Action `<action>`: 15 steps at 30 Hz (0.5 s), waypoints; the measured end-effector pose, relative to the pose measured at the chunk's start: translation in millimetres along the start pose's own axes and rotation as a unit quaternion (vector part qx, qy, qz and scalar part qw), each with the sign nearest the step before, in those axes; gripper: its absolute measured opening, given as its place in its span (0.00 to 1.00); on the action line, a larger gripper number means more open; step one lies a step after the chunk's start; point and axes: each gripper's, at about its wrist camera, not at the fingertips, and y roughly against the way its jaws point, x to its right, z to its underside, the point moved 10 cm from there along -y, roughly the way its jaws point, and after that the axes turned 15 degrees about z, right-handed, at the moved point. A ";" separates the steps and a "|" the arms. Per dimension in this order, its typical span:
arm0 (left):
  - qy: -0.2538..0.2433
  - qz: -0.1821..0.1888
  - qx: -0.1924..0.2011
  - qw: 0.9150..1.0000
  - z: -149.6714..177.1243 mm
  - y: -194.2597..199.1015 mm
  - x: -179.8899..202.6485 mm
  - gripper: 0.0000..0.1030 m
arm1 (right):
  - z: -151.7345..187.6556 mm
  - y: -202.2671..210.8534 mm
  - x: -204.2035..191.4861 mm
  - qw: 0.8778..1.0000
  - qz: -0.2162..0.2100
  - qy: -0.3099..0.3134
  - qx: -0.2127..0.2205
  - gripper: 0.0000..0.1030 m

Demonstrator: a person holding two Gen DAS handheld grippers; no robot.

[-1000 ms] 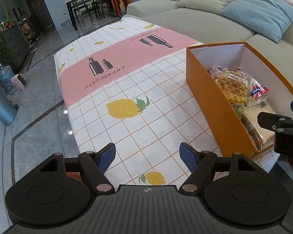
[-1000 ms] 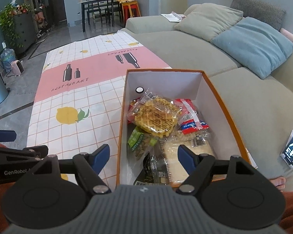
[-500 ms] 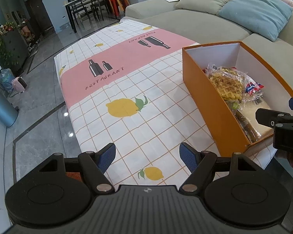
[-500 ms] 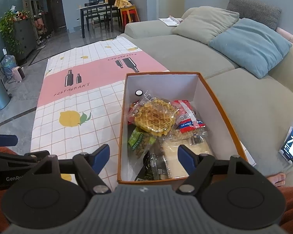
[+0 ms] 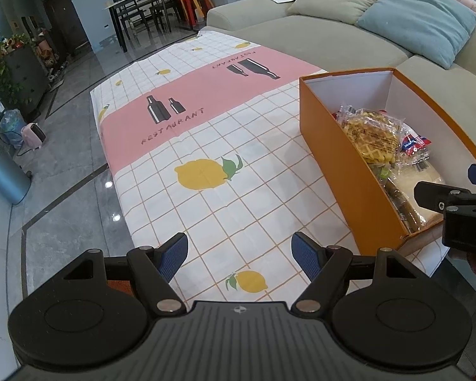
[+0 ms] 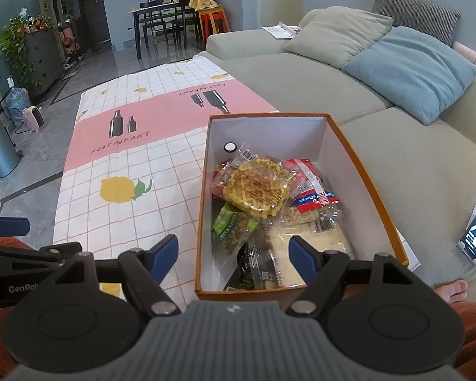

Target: Organize snacks

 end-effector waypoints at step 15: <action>0.001 0.001 -0.001 1.000 0.2 -1.3 -0.7 0.85 | 1.5 -3.9 -0.6 1.000 -0.005 -0.004 -0.011 0.73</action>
